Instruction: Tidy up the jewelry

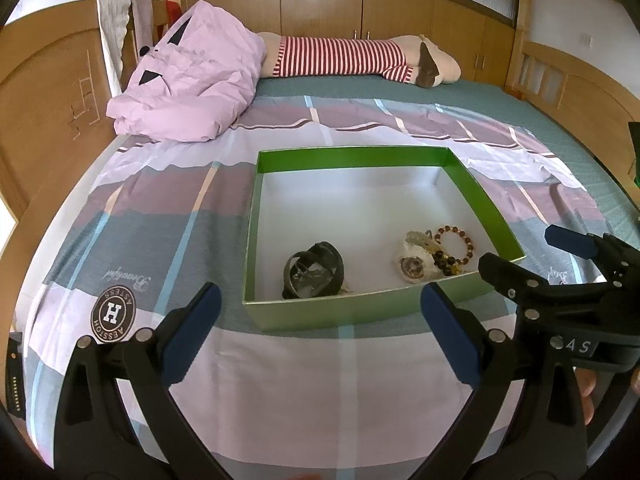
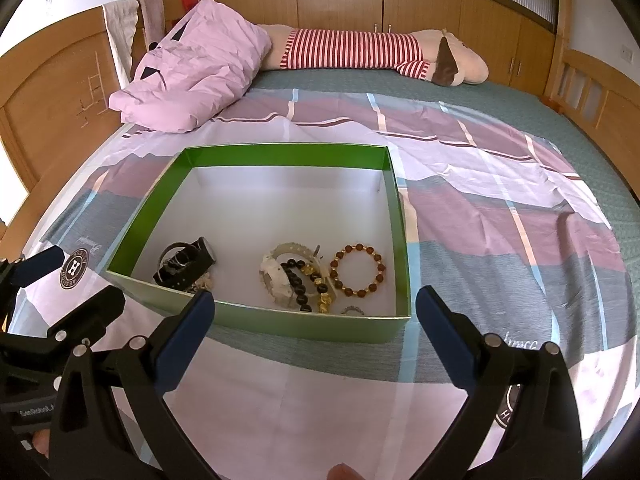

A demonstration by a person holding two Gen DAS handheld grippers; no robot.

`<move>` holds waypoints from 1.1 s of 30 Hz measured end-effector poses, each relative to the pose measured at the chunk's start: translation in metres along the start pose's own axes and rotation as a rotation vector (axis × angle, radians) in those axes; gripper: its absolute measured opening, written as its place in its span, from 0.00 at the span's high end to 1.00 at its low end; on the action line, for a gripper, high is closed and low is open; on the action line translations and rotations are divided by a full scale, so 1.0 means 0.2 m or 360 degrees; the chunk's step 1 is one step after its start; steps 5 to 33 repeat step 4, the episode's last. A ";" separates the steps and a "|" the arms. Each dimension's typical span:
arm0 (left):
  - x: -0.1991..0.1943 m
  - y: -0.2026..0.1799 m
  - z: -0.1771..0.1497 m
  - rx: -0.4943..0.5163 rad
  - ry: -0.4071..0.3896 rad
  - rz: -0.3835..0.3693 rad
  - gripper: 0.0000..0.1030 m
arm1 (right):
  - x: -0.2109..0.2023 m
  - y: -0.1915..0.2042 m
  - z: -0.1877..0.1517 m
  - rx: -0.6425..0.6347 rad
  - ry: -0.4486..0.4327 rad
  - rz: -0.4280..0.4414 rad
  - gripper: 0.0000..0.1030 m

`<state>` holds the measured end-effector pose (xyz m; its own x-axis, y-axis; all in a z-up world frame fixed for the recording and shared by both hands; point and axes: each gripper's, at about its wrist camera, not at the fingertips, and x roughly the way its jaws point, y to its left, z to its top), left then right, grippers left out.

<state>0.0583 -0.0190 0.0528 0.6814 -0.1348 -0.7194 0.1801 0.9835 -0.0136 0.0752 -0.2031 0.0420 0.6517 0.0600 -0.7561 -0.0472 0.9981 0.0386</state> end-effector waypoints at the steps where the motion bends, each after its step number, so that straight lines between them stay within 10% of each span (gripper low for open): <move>1: 0.00 0.00 0.00 0.0004 0.0005 0.0009 0.02 | 0.00 0.00 0.00 0.0002 0.0002 0.0005 0.02; 33: 0.01 -0.01 -0.01 0.0025 0.0001 0.0041 0.02 | -0.01 -0.08 -0.01 0.0062 -0.0020 0.0006 0.02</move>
